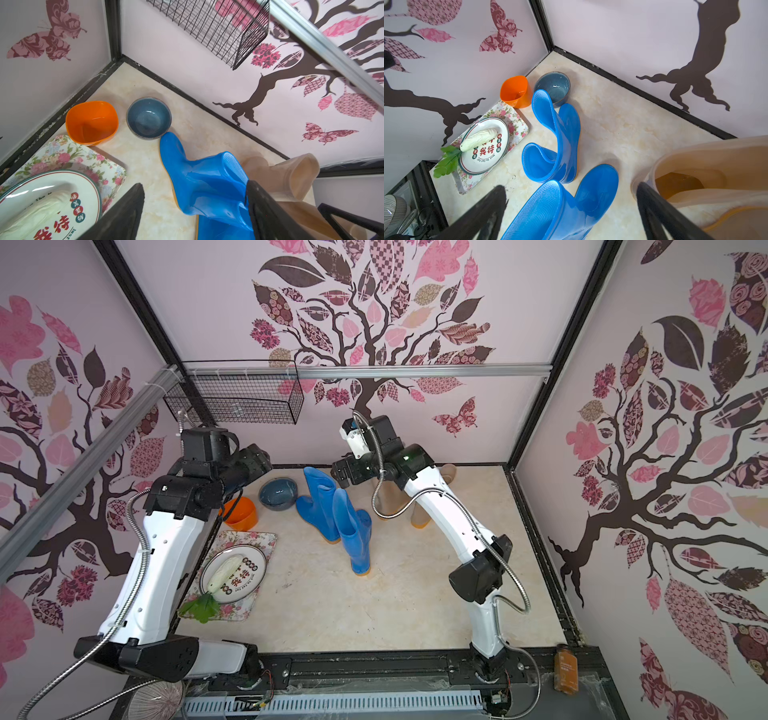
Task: Match and arrange rain boots in pairs
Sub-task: Pick up the rain boot at the center of the board.
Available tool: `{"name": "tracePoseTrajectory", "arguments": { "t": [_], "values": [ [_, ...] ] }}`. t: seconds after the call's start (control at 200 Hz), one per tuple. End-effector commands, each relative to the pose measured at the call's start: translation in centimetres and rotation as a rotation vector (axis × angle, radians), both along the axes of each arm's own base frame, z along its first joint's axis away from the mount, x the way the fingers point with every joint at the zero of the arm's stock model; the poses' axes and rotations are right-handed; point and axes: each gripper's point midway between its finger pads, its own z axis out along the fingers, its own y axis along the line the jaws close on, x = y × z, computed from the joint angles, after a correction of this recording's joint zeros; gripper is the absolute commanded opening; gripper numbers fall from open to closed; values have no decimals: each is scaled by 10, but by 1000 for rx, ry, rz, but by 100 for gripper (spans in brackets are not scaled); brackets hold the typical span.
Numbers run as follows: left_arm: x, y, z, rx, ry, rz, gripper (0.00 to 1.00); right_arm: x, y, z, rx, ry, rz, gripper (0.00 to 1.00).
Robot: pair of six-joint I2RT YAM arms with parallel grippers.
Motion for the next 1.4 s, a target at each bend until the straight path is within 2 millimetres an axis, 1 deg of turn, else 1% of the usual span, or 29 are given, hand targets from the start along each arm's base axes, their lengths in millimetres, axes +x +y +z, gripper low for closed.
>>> {"name": "tracePoseTrajectory", "arguments": {
  "t": [0.0, 0.08, 0.15, 0.2, 0.21, 0.22, 0.25, 0.26, 0.32, 0.34, 0.35, 0.37, 0.435, 0.54, 0.585, 0.64, 0.715, 0.9, 0.96, 1.121, 1.251, 1.396],
  "values": [
    [1, -13, -23, -59, 65, -54, 82, -2, -2, -6, -47, 10, -6, 100],
    [8, -23, -31, -99, 92, -80, 82, -2, -11, 1, -55, -15, -45, 100],
    [17, -35, -37, -124, 113, -112, 82, -6, -22, 18, -45, -71, -77, 100],
    [22, -47, -40, -103, 125, -134, 83, -9, -32, 32, -34, -121, -105, 100],
    [23, -49, -38, -96, 123, -139, 83, -10, -35, 39, -23, -141, -109, 100],
    [24, -52, -38, -87, 123, -144, 83, -10, -37, 37, -28, -143, -115, 100],
    [27, -61, -38, -62, 128, -160, 83, -14, -44, 43, -21, -169, -130, 100],
    [29, -63, -39, -54, 132, -163, 83, -15, -47, 48, -13, -184, -136, 100],
    [36, -74, -41, -27, 152, -178, 84, -22, -63, 59, 8, -216, -162, 100],
    [38, -78, -49, -26, 179, -181, 83, -23, -68, 62, 12, -221, -171, 100],
    [41, -79, -42, -29, 163, -181, 83, -24, -72, 64, 15, -224, -177, 100],
    [43, -81, -42, -32, 168, -181, 84, -25, -77, 64, 16, -222, -187, 100],
    [49, -84, -53, -15, 198, -168, 84, -28, -99, 66, 15, -223, -230, 100],
    [55, -85, -68, 8, 234, -140, 85, -33, -132, 62, 18, -225, -292, 100],
    [57, -87, -73, 7, 247, -134, 85, -33, -146, 58, 23, -218, -319, 100],
    [59, -91, -74, 21, 244, -137, 85, -36, -161, 55, 25, -221, -352, 100],
    [61, -94, -73, 45, 244, -133, 85, -39, -176, 47, 5, -219, -378, 100],
    [64, -100, -61, 93, 209, -137, 86, -40, -197, 32, -26, -199, -430, 100],
    [65, -103, -60, 108, 208, -146, 86, -40, -202, 29, -27, -195, -450, 100],
    [71, -115, -68, 145, 234, -163, 86, -41, -205, 24, -29, -180, -455, 100],
    [78, -118, -79, 175, 264, -157, 86, -42, -209, 22, -39, -182, -470, 100],
    [78, -120, -88, 194, 286, -163, 86, -42, -216, 23, -44, -192, -497, 100]
  ]
}}
